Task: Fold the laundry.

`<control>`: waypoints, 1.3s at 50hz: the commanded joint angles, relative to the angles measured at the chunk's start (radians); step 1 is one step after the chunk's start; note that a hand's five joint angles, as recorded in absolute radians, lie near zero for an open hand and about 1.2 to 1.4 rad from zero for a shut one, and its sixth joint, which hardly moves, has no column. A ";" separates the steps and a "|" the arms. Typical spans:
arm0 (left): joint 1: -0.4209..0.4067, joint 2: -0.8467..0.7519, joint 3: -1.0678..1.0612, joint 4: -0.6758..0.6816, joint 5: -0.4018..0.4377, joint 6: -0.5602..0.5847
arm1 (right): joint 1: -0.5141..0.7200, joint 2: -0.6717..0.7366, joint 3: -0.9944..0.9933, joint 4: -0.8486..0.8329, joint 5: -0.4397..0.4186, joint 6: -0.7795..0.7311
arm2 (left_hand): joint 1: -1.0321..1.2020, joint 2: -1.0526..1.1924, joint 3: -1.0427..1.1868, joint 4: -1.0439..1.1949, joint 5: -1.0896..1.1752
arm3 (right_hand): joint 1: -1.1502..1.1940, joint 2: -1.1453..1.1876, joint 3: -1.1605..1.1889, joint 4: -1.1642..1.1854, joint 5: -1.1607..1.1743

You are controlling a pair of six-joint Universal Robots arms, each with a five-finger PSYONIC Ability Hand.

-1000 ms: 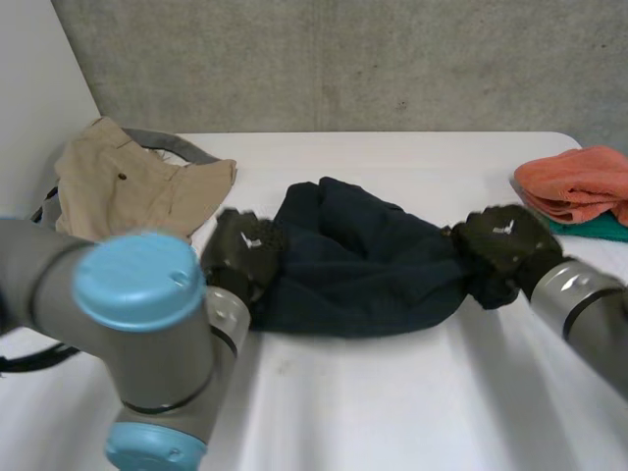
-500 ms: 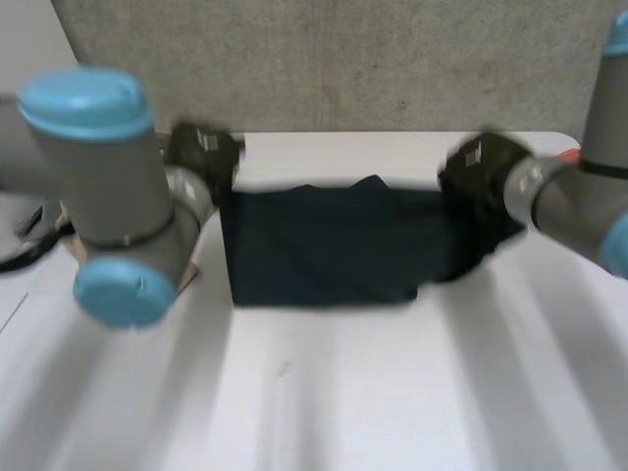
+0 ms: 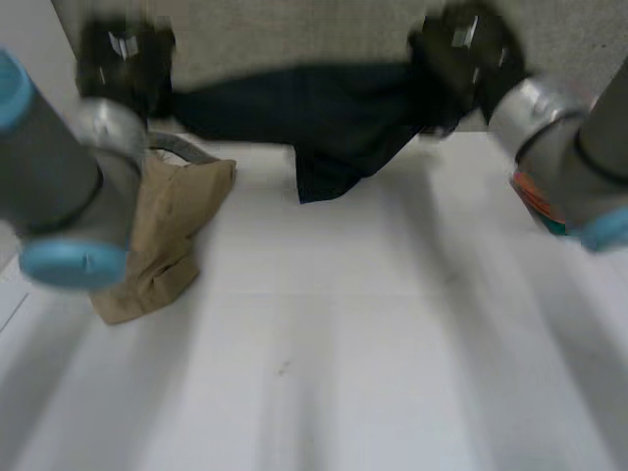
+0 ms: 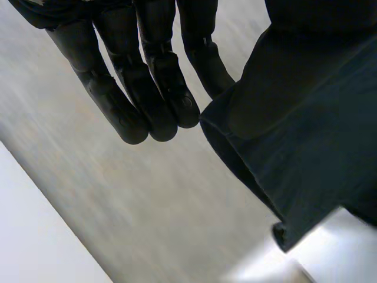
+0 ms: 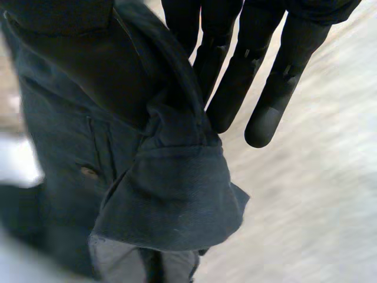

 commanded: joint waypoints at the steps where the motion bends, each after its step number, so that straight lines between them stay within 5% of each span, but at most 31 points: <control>1: -0.025 -0.016 -0.390 0.075 0.002 -0.036 | -0.033 0.084 0.310 0.059 -0.109 -0.207 | 0.252 0.189 0.212 0.199 0.245 | 0.301 0.228 0.195 0.203 0.206; 9: -0.080 -0.058 -0.493 0.095 0.000 -0.039 | -0.050 0.141 0.451 0.054 -0.118 -0.410 | 0.252 0.189 0.212 0.199 0.245 | 0.301 0.228 0.195 0.203 0.206; 12: -0.082 -0.050 -0.493 0.095 -0.001 -0.036 | -0.047 0.137 0.470 0.048 -0.112 -0.384 | 0.252 0.189 0.212 0.199 0.245 | -0.150 -0.223 -0.256 -0.248 -0.245; 13: -0.080 -0.039 -0.493 0.095 -0.003 -0.038 | -0.044 0.129 0.485 0.042 -0.101 -0.348 | 0.252 0.189 0.212 0.199 0.245 | -0.469 -0.541 -0.575 -0.567 -0.564; 17: -0.074 -0.003 -0.492 0.095 -0.003 -0.030 | -0.040 0.085 0.540 -0.004 -0.048 -0.220 | 0.252 0.189 0.212 0.199 0.245 | -0.748 -0.820 -0.854 -0.846 -0.842; 28: -0.057 0.047 -0.486 0.095 -0.003 -0.030 | -0.063 -0.066 0.689 -0.089 0.236 0.194 | 0.252 0.189 0.212 0.199 0.245 | -0.540 -0.612 -0.646 -0.638 -0.635; 47: -0.057 0.047 -0.421 0.039 -0.003 -0.036 | -0.076 0.040 0.646 0.000 0.109 0.130 | 0.252 0.189 0.212 0.199 0.245 | -0.384 -0.456 -0.490 -0.482 -0.479; 54: -0.065 0.047 -0.420 -0.023 -0.003 -0.039 | -0.069 0.077 0.612 -0.058 0.144 0.124 | 0.252 0.189 0.212 0.199 0.245 | 0.301 0.228 0.195 0.203 0.206; 61: -0.085 0.119 -0.493 -0.176 -0.029 -0.024 | -0.061 -0.035 0.654 0.016 0.140 0.092 | 0.252 0.189 0.212 0.199 0.245 | 0.301 0.228 0.195 0.203 0.206; 65: -0.097 0.200 -0.559 -0.297 -0.024 0.003 | -0.089 -0.142 0.680 0.236 0.108 -0.031 | 0.252 0.189 0.212 0.199 0.245 | 0.301 0.228 0.195 0.203 0.206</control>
